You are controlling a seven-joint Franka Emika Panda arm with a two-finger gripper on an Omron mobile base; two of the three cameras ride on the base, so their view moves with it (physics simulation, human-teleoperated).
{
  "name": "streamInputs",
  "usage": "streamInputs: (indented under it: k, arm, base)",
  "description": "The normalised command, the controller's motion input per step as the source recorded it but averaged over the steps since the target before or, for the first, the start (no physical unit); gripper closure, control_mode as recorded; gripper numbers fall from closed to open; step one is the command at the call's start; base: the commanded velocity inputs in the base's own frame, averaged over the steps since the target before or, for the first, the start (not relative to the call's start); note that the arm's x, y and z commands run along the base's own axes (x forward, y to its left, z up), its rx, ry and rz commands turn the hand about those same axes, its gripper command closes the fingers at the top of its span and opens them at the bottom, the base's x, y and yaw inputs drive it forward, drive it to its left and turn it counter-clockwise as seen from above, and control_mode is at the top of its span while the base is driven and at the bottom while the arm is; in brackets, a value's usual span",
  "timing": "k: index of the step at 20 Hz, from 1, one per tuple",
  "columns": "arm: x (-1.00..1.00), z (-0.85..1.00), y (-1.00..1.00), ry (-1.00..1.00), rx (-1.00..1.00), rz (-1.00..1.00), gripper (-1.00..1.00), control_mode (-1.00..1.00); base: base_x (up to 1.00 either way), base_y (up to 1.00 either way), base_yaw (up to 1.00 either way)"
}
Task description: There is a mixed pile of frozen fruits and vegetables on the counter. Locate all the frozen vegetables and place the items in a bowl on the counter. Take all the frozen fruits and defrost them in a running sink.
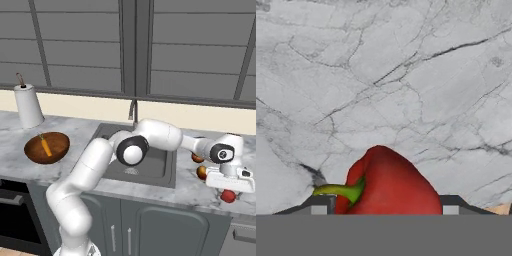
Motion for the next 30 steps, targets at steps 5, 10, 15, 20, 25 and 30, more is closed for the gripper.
streamInputs:
  k: [5,10,15,20,25,30]
  arm:
    - [0.00,0.10,0.12,0.00,0.01,-0.03,1.00,-1.00]
    - [0.03,0.52,0.55,-0.16,0.00,-0.02,1.00,-1.00]
    - [0.03,0.61,0.85,-0.21,-0.04,0.03,1.00,-1.00]
    - [0.07,0.48,0.93,-0.16,-0.12,0.13,1.00,-1.00]
    - [0.00,0.41,0.99,-0.15,-0.15,0.12,1.00,-1.00]
    - [0.01,0.26,1.00,-0.15,-0.16,0.07,1.00,-1.00]
  base:
    - [0.00,0.00,0.00]
    - [0.00,0.00,0.00]
    - [0.00,0.00,0.00]
    - [0.00,0.00,0.00]
    - [0.00,0.00,0.00]
    - [0.00,0.00,0.00]
